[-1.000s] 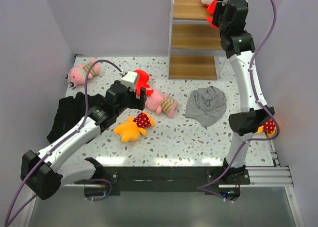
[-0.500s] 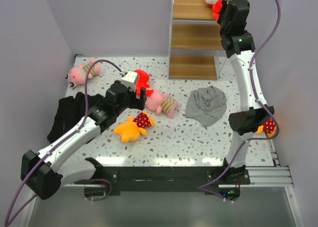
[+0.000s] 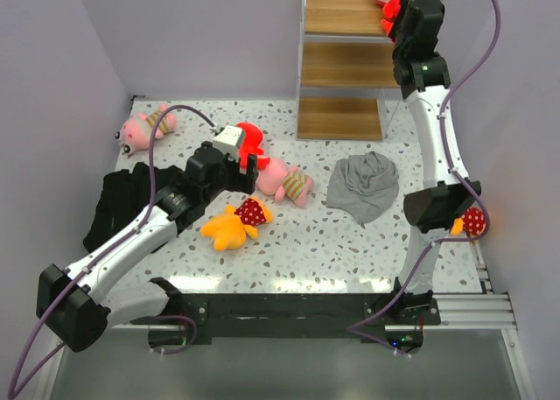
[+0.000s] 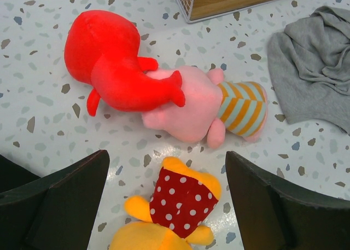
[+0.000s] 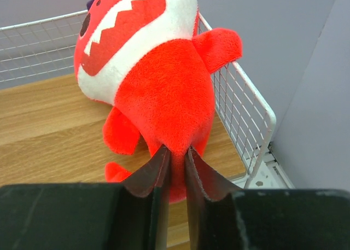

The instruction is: Place and organize the stuffed toys onto the shelf

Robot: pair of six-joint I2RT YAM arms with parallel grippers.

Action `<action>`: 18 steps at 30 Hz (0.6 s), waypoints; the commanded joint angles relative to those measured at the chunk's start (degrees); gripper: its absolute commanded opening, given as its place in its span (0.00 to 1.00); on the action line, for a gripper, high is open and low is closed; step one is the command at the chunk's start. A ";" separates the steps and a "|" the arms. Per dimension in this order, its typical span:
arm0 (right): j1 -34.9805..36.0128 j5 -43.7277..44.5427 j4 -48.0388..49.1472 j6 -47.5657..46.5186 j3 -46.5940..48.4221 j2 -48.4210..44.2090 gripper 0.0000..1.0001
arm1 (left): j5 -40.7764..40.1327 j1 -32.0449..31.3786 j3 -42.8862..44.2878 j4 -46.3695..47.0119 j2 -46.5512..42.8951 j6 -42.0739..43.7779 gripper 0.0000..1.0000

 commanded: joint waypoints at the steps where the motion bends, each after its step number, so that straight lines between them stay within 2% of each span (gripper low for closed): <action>1: -0.89 -2.37 2.55 -0.28 3.27 0.18 0.26 | -0.20 -0.02 2.29 0.96 -1.05 -0.30 0.92; 5: -0.89 -1.67 1.32 -0.20 3.28 -1.48 0.34 | -0.63 -0.02 2.29 0.87 -0.70 -0.30 0.92; 11: -0.89 -5.27 -2.45 3.39 -1.02 -9.56 0.45 | -1.16 -0.02 2.38 0.96 -0.44 -0.38 0.92; 12: -0.89 -6.06 -2.81 4.36 -4.42 -11.23 0.58 | -1.34 -0.02 2.38 0.96 -0.44 -0.30 0.92; 13: -0.89 -7.98 -2.46 6.11 -6.55 -14.38 0.66 | -1.69 -0.02 2.29 0.87 -0.35 -0.30 0.92; 14: -0.89 -10.00 -2.28 7.00 -8.39 -15.98 0.83 | -2.04 -0.02 2.29 0.96 -0.44 -0.38 0.92; 15: -0.89 -11.24 -3.07 7.96 -11.37 -17.30 0.91 | -2.39 -0.02 2.29 0.96 -0.44 -0.38 0.92; 16: -0.89 -13.25 -3.68 9.97 -12.88 -20.18 0.97 | -2.57 -0.02 2.20 0.87 -0.44 -0.47 0.92; 18: -0.89 -16.42 -5.18 12.36 -18.65 -23.18 0.97 | -3.27 -0.02 2.20 0.96 -0.26 -0.56 0.92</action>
